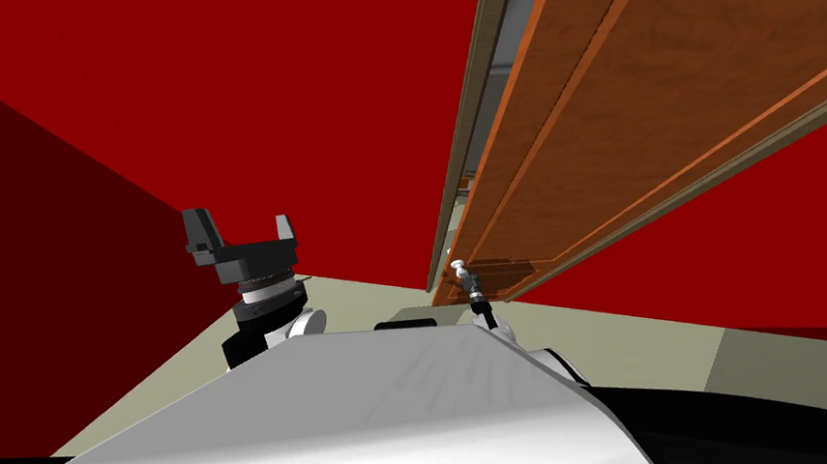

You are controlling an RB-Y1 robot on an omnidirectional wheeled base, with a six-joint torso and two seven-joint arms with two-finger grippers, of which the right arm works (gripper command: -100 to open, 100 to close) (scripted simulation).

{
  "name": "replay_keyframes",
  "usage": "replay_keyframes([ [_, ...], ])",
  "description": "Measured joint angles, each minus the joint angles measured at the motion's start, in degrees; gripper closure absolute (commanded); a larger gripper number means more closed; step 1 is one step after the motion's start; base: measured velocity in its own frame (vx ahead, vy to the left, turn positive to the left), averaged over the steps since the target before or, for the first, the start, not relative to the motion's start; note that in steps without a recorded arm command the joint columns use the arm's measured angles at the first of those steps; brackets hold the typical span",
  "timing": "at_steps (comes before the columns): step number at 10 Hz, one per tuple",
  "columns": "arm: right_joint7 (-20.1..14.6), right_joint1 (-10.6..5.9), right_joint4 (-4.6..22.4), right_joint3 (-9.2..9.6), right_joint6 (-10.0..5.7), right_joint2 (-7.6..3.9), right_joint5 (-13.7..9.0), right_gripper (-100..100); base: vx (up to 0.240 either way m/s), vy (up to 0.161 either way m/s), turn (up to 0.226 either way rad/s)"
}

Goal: Pull the door open

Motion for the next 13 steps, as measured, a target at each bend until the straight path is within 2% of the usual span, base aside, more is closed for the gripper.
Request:
replay_keyframes([
  [1, -1.0, 0.08, -0.1, 0.07, 0.31, 0.01, -0.4, 100, -0.066, -0.036, 0.088],
  [2, -2.7, -0.67, 1.0, 0.34, 0.15, 0.01, -0.9, 100, -0.051, -0.030, 0.042],
  [4, -5.5, -0.08, -0.3, 0.62, 0.92, 0.19, -1.5, 100, -0.038, -0.020, 0.049],
  [5, -6.6, -0.49, 0.7, 0.77, 0.37, 0.23, -1.7, 100, -0.034, -0.014, 0.041],
  [6, -8.0, 0.20, -0.6, 0.88, 1.01, 0.24, -2.1, 100, -0.036, -0.015, 0.023],
  [7, -9.2, -0.49, 0.7, 1.08, 0.62, 0.25, -2.3, 100, -0.043, -0.011, 0.047],
  [9, -12.0, 0.29, -0.9, 1.30, 1.53, 0.22, -3.2, 100, -0.052, -0.029, 0.060],
  [10, -13.2, -0.50, 0.0, 1.44, 1.61, 0.53, -3.4, 100, -0.035, -0.025, 0.079],
  [11, -14.8, -0.62, 0.7, 1.81, 1.19, 0.46, -3.7, 100, -0.032, -0.012, 0.023],
  [12, -15.8, 0.28, -1.1, 1.83, 2.06, 0.54, -4.0, -100, -0.048, -0.034, -0.032],
  [13, -16.9, 0.46, -1.4, 1.74, 2.58, 0.20, -4.4, -100, -0.072, -0.042, -0.020],
])
